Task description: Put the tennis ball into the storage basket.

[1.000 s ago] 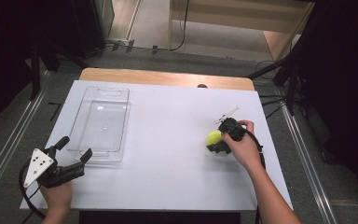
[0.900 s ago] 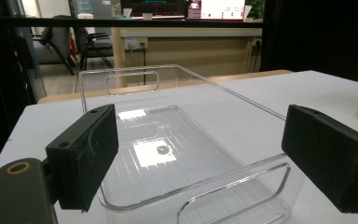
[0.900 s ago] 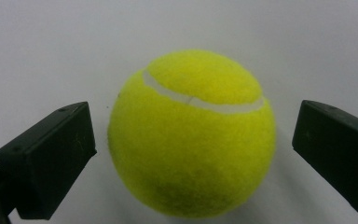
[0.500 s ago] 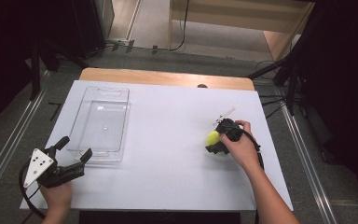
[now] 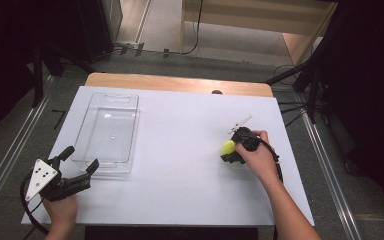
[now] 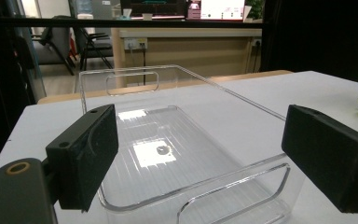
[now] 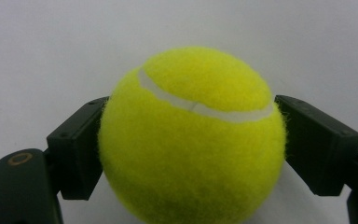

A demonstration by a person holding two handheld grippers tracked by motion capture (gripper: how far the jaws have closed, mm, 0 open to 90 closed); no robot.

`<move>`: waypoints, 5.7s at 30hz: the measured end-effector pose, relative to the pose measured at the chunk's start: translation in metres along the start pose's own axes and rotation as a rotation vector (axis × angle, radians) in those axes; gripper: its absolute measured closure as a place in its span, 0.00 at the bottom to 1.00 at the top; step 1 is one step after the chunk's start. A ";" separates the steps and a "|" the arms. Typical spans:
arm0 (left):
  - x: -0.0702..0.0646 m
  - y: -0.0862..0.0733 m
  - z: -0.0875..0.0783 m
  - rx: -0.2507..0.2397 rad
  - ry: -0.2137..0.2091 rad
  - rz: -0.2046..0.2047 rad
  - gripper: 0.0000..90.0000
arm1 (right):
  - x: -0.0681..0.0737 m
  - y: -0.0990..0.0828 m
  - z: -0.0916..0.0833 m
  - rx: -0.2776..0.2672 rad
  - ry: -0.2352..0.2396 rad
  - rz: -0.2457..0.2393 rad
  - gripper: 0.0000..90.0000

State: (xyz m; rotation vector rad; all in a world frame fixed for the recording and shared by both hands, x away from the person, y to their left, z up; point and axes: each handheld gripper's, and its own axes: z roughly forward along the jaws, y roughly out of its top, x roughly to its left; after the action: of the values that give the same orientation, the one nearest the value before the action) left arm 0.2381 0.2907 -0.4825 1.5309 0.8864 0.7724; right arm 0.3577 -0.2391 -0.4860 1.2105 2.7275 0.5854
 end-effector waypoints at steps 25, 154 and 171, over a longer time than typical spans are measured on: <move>0.000 0.000 0.000 -0.001 0.001 -0.001 0.13 | -0.002 0.004 -0.008 -0.022 0.041 0.007 0.26; 0.001 0.001 0.000 -0.007 -0.013 -0.007 0.13 | 0.100 0.164 -0.016 -0.075 0.170 -0.295 0.26; 0.001 0.000 -0.001 -0.013 -0.015 -0.011 0.13 | 0.119 0.182 -0.010 -0.087 0.199 -0.342 0.26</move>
State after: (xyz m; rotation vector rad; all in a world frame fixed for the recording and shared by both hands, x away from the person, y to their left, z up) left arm 0.2381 0.2919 -0.4820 1.5175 0.8773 0.7565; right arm 0.4007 -0.0441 -0.3996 0.6742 2.9380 0.8046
